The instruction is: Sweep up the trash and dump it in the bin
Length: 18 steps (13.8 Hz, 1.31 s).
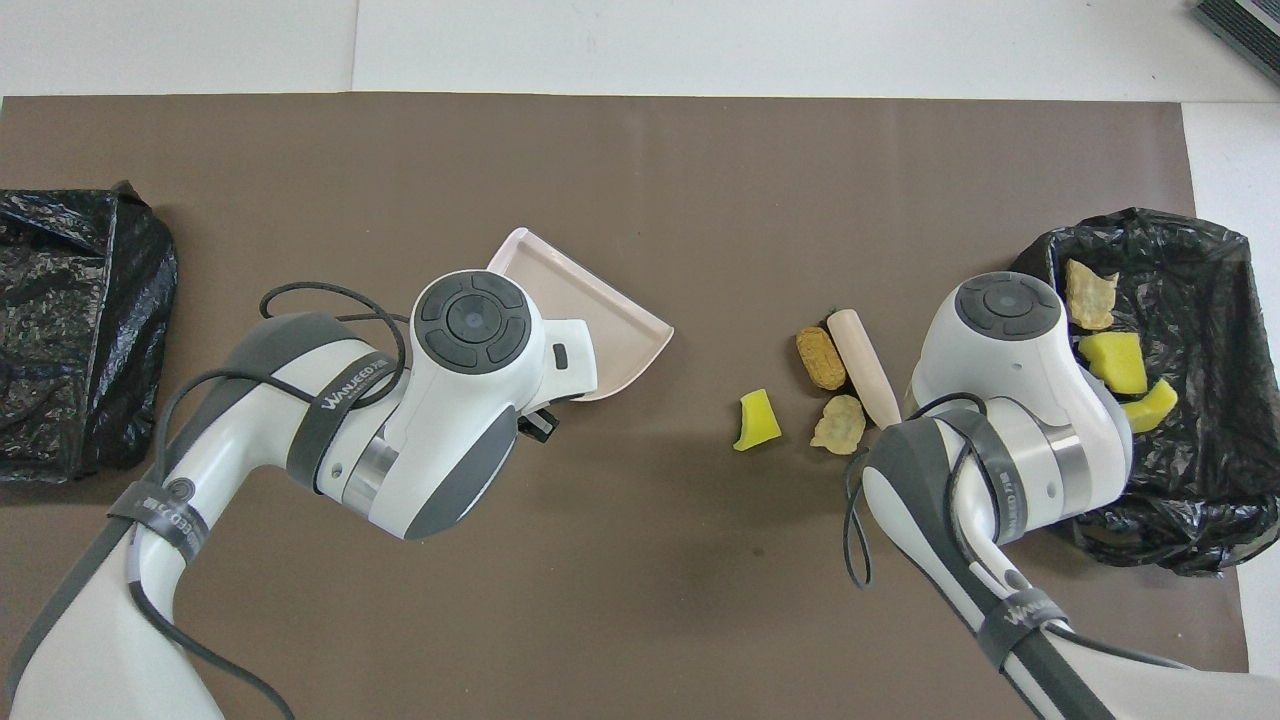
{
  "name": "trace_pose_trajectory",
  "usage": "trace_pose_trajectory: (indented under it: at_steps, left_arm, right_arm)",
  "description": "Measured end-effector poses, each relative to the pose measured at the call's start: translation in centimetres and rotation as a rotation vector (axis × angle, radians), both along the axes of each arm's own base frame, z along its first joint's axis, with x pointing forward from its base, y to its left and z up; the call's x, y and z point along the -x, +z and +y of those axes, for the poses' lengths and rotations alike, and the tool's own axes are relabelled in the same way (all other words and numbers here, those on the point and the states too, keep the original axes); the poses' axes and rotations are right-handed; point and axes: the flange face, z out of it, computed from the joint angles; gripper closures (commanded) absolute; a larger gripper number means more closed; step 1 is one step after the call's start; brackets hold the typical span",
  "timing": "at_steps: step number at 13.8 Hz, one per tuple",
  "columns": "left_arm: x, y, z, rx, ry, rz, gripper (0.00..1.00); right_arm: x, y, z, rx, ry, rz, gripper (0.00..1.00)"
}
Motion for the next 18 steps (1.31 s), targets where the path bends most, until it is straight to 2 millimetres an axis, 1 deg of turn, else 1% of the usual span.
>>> trace_pose_trajectory:
  at_steps: [3,4,5,7,9,10,11,14,16,18]
  left_arm:
    - [0.7,-0.5,0.3,-0.015,-0.179,0.064,1.0]
    - [1.1,-0.8,0.2,-0.022,-0.231,0.082,1.0]
    - [1.7,-1.1,0.0,-0.029,-0.288,0.094,1.0]
    - [3.3,-1.3,-0.9,-0.084,-0.426,0.091,1.0]
    - [6.0,-1.2,-3.1,-0.168,-0.554,0.053,1.0]
    - [7.1,-1.1,-3.9,-0.185,-0.588,0.043,1.0]
    - [7.6,-1.0,-4.3,-0.19,-0.603,0.036,1.0]
    - [7.8,-1.1,-4.3,-0.184,-0.611,0.028,1.0]
    - [7.7,-1.2,-4.2,-0.181,-0.61,0.028,1.0]
    - [7.8,-1.3,-4.2,-0.182,-0.61,0.03,1.0]
  right_arm:
    - [1.2,0.3,3.4,-0.023,-0.127,0.022,1.0]
    - [1.5,0.3,4.3,-0.017,-0.184,0.023,1.0]
    - [1.7,0.4,4.8,-0.007,-0.226,0.021,1.0]
    - [1.8,0.5,4.8,0.014,-0.293,0.025,1.0]
    - [2.2,0.5,4.7,0.042,-0.332,0.052,1.0]
    - [2.5,0.7,4.7,0.054,-0.346,0.066,1.0]
    - [2.9,0.9,4.9,0.066,-0.355,0.08,1.0]
    - [3.7,1.2,5.6,0.072,-0.355,0.087,1.0]
    - [4.0,0.8,5.8,0.051,-0.354,0.071,1.0]
    - [4.7,0.3,6.3,0.01,-0.314,0.078,1.0]
